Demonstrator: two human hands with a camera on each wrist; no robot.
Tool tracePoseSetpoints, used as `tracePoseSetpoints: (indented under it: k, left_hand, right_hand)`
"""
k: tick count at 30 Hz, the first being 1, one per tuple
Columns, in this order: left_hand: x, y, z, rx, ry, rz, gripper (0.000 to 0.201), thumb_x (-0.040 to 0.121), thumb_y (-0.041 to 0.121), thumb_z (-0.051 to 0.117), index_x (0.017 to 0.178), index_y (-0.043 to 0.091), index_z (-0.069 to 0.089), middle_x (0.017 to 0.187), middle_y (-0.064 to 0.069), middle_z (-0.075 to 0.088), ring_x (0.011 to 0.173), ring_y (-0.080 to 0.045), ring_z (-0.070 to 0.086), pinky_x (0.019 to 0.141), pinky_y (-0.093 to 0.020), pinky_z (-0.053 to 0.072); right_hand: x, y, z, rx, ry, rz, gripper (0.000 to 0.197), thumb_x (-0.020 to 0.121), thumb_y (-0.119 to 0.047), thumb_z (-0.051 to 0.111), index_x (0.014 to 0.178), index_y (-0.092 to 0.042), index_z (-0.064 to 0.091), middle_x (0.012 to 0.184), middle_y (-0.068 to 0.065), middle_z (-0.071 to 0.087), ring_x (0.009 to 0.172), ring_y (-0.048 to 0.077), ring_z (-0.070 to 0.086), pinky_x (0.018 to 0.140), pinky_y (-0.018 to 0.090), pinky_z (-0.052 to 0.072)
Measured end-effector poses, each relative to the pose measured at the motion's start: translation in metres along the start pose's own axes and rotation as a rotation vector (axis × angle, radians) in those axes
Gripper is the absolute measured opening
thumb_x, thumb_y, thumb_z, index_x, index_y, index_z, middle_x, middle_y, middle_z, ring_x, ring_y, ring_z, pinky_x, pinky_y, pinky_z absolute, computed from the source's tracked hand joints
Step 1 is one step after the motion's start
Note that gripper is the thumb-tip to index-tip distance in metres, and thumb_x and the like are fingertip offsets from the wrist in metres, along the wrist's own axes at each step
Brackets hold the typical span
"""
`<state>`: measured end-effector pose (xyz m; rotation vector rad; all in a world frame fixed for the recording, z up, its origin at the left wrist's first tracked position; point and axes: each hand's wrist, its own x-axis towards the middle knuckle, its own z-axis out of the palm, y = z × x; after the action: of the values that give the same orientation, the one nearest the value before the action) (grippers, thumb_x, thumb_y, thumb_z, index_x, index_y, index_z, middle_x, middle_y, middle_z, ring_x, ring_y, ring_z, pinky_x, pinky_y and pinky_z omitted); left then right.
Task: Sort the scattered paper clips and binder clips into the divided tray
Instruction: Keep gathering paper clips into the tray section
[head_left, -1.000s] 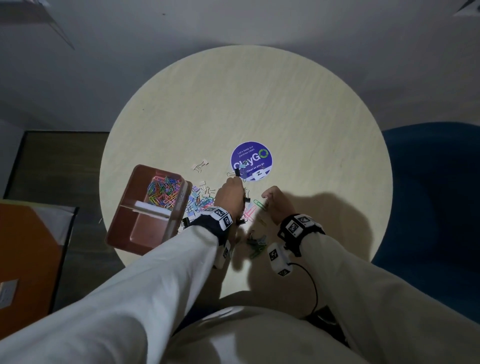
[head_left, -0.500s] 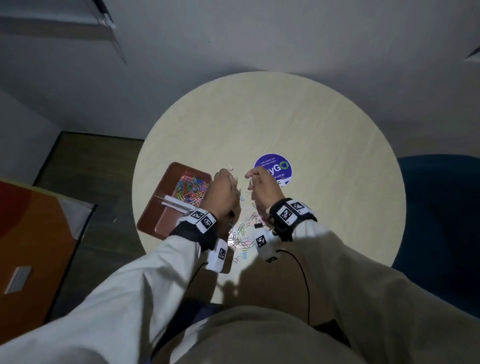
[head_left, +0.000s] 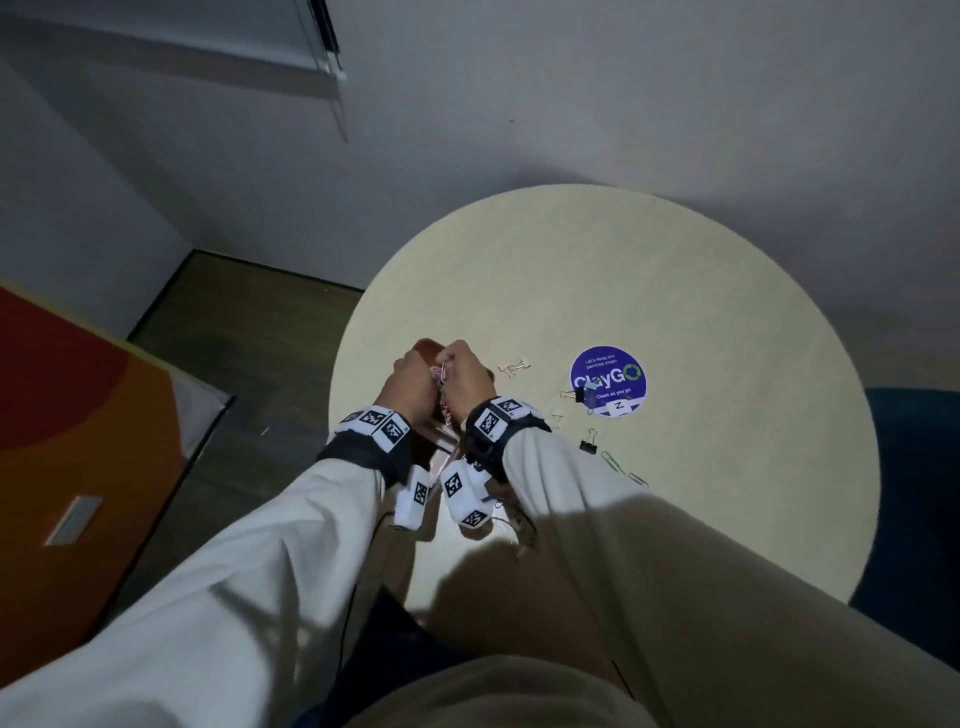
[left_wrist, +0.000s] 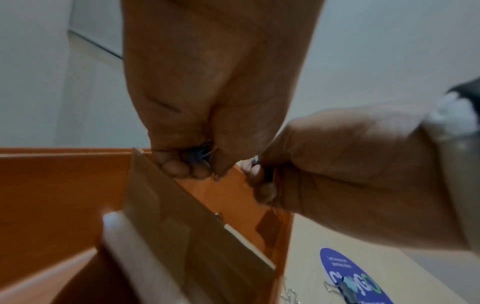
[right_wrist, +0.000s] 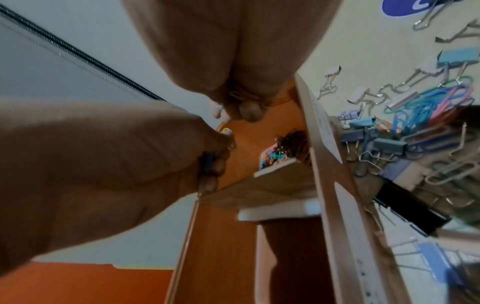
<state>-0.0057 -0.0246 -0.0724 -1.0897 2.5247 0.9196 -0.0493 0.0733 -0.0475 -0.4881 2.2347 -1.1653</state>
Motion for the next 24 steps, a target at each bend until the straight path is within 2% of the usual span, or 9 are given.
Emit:
tracePoseSetpoints:
  k: [3, 5, 8, 10, 14, 16, 19, 21, 24]
  left_hand:
    - [0.005, -0.005, -0.002, 0.125, 0.005, 0.020, 0.033, 0.093, 0.012, 0.042, 0.124, 0.002, 0.047, 0.121, -0.021, 0.057, 0.106, -0.039, 0.061, 0.084, -0.041, 0.049]
    - [0.003, -0.005, -0.003, 0.190, 0.008, 0.046, 0.031, 0.093, 0.009, 0.041, 0.122, 0.003, 0.050, 0.118, -0.022, 0.060, 0.104, -0.039, 0.062, 0.083, -0.041, 0.049]
    - [-0.004, -0.002, -0.005, 0.282, -0.027, 0.069, 0.026, 0.094, 0.006, 0.046, 0.117, 0.004, 0.058, 0.112, -0.020, 0.066, 0.100, -0.037, 0.065, 0.084, -0.040, 0.051]
    - [-0.012, 0.002, -0.006, 0.332, -0.019, 0.086, 0.024, 0.093, 0.007, 0.049, 0.114, 0.007, 0.060, 0.109, -0.018, 0.068, 0.097, -0.036, 0.066, 0.081, -0.040, 0.051]
    - [-0.026, 0.021, -0.006, 0.277, 0.102, 0.155, 0.028, 0.091, 0.007, 0.050, 0.116, 0.011, 0.060, 0.107, -0.013, 0.067, 0.097, -0.035, 0.065, 0.076, -0.039, 0.050]
    - [-0.033, 0.038, -0.002, 0.239, 0.191, 0.225, 0.022, 0.090, 0.006, 0.051, 0.109, 0.008, 0.061, 0.106, -0.015, 0.064, 0.095, -0.036, 0.064, 0.072, -0.040, 0.049]
    - [-0.040, 0.066, 0.011, 0.216, 0.227, 0.335, 0.019, 0.089, 0.006, 0.057, 0.106, 0.007, 0.062, 0.105, -0.015, 0.061, 0.093, -0.035, 0.062, 0.069, -0.039, 0.045]
    - [-0.041, 0.084, 0.026, 0.215, 0.204, 0.411, 0.023, 0.087, 0.012, 0.065, 0.110, 0.009, 0.063, 0.106, -0.013, 0.060, 0.095, -0.032, 0.061, 0.074, -0.038, 0.045]
    - [-0.040, 0.107, 0.057, 0.244, 0.114, 0.520, 0.029, 0.093, 0.012, 0.057, 0.121, 0.011, 0.063, 0.114, -0.014, 0.058, 0.103, -0.032, 0.059, 0.083, -0.040, 0.048]
  right_hand:
    - [0.005, 0.010, 0.011, -0.151, -0.036, 0.005, 0.025, 0.086, -0.004, 0.041, 0.103, -0.015, 0.055, 0.111, 0.010, 0.059, 0.100, 0.031, 0.056, 0.090, 0.050, 0.046]
    - [0.007, 0.015, 0.012, -0.255, -0.097, -0.003, 0.029, 0.085, -0.003, 0.044, 0.109, -0.017, 0.056, 0.117, 0.010, 0.059, 0.107, 0.034, 0.057, 0.093, 0.052, 0.046]
    - [0.006, 0.013, 0.003, -0.347, -0.143, -0.052, 0.037, 0.088, -0.003, 0.045, 0.121, -0.016, 0.054, 0.124, 0.012, 0.059, 0.112, 0.036, 0.058, 0.094, 0.050, 0.048]
    - [0.003, 0.014, -0.008, -0.310, -0.126, -0.132, 0.037, 0.088, -0.001, 0.044, 0.121, -0.014, 0.057, 0.121, 0.015, 0.061, 0.109, 0.035, 0.060, 0.093, 0.045, 0.049]
    - [-0.008, 0.027, -0.037, -0.178, 0.016, -0.252, 0.037, 0.087, 0.005, 0.044, 0.117, -0.010, 0.059, 0.116, 0.011, 0.058, 0.103, 0.027, 0.059, 0.090, 0.035, 0.047]
    - [-0.011, 0.044, -0.051, -0.158, 0.090, -0.237, 0.037, 0.088, 0.003, 0.042, 0.118, -0.012, 0.057, 0.116, 0.008, 0.057, 0.102, 0.023, 0.059, 0.089, 0.037, 0.049]
    - [-0.016, 0.081, -0.072, -0.195, 0.119, -0.164, 0.034, 0.091, 0.002, 0.041, 0.118, -0.015, 0.055, 0.117, 0.006, 0.055, 0.101, 0.021, 0.063, 0.087, 0.041, 0.054]
    - [-0.020, 0.106, -0.090, -0.260, 0.134, -0.079, 0.034, 0.093, 0.002, 0.042, 0.119, -0.014, 0.055, 0.118, 0.006, 0.055, 0.102, 0.019, 0.063, 0.088, 0.039, 0.054]
    - [-0.027, 0.145, -0.116, -0.376, 0.131, 0.068, 0.040, 0.090, 0.004, 0.043, 0.123, -0.014, 0.056, 0.123, 0.006, 0.054, 0.106, 0.020, 0.061, 0.089, 0.033, 0.051]
